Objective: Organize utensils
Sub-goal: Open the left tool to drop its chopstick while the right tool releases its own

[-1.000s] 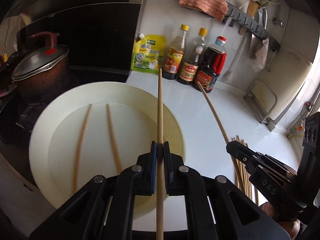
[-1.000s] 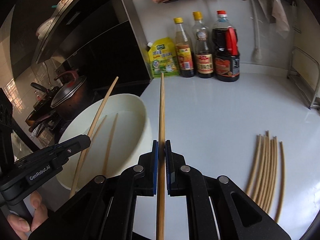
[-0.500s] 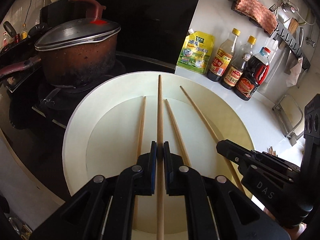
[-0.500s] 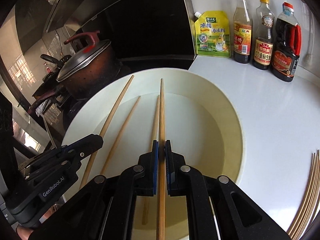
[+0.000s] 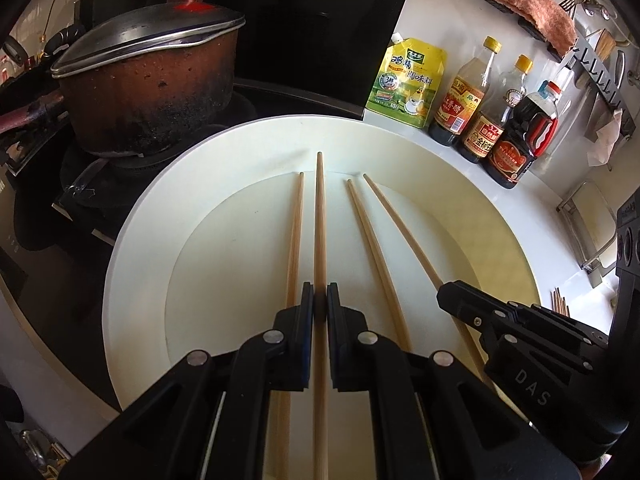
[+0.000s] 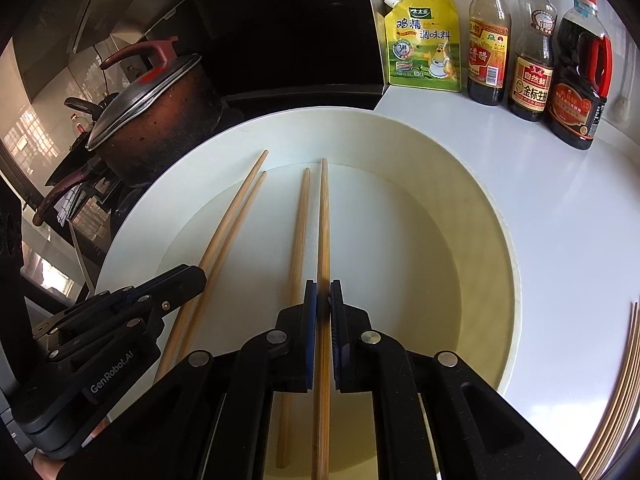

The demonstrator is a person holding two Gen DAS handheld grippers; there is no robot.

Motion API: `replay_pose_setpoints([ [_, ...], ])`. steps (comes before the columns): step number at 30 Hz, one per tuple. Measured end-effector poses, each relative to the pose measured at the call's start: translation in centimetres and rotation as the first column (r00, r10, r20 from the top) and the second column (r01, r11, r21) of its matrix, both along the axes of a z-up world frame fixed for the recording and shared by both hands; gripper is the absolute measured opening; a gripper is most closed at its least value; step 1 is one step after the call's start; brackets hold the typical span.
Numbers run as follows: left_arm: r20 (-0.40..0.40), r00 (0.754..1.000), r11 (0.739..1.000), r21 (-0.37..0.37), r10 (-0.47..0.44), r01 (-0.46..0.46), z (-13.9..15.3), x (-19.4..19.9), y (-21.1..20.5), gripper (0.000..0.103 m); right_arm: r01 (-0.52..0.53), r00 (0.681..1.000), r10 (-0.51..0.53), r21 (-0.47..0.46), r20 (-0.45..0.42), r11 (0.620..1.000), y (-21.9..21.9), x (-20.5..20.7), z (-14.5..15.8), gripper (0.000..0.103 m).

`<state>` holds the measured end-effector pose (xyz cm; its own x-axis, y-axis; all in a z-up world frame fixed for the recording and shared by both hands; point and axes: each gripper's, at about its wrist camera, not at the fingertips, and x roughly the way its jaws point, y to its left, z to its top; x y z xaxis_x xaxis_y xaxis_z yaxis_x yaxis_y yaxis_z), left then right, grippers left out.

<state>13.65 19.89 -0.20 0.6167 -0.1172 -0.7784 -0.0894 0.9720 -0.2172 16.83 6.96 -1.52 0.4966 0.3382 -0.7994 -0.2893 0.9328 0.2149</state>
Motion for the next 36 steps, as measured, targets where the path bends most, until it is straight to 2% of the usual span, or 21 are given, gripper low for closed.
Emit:
replay_pose_setpoints([
  [2,-0.003,1.000,1.000,-0.009,0.009,-0.009,-0.1,-0.1,0.3,0.008,0.005,1.000,-0.005,0.009,0.002,1.000,-0.2,-0.1,0.1,0.007],
  [6,0.002,1.000,1.000,-0.010,0.018,-0.018,0.0,-0.2,0.2,0.023,0.012,1.000,-0.012,0.012,0.010,1.000,-0.5,-0.4,0.3,0.007],
  [19,0.021,0.999,1.000,-0.006,0.028,-0.028,0.9,-1.6,0.1,0.035,0.021,0.999,-0.022,0.029,0.042,0.999,-1.6,-1.9,1.3,0.007],
  [23,0.041,0.999,0.999,0.001,0.033,-0.033,1.4,-2.3,-0.1,0.045,0.025,0.998,-0.027,0.030,0.057,0.999,-1.8,-2.6,1.7,0.007],
  [27,0.058,0.998,0.999,0.006,0.035,-0.035,2.0,-3.1,-0.2,0.051,0.034,0.997,-0.036,0.032,0.072,0.999,-2.5,-3.4,2.2,0.007],
  [32,0.076,0.997,0.999,0.013,0.034,-0.035,2.5,-4.0,-0.4,0.056,0.051,0.994,-0.055,0.038,0.099,0.998,-3.5,-4.4,2.8,0.016],
  [36,0.090,0.995,0.999,0.025,0.033,-0.036,2.9,-4.5,-0.8,0.062,0.065,0.991,-0.069,0.045,0.111,0.997,-4.4,-5.3,3.2,0.016],
])
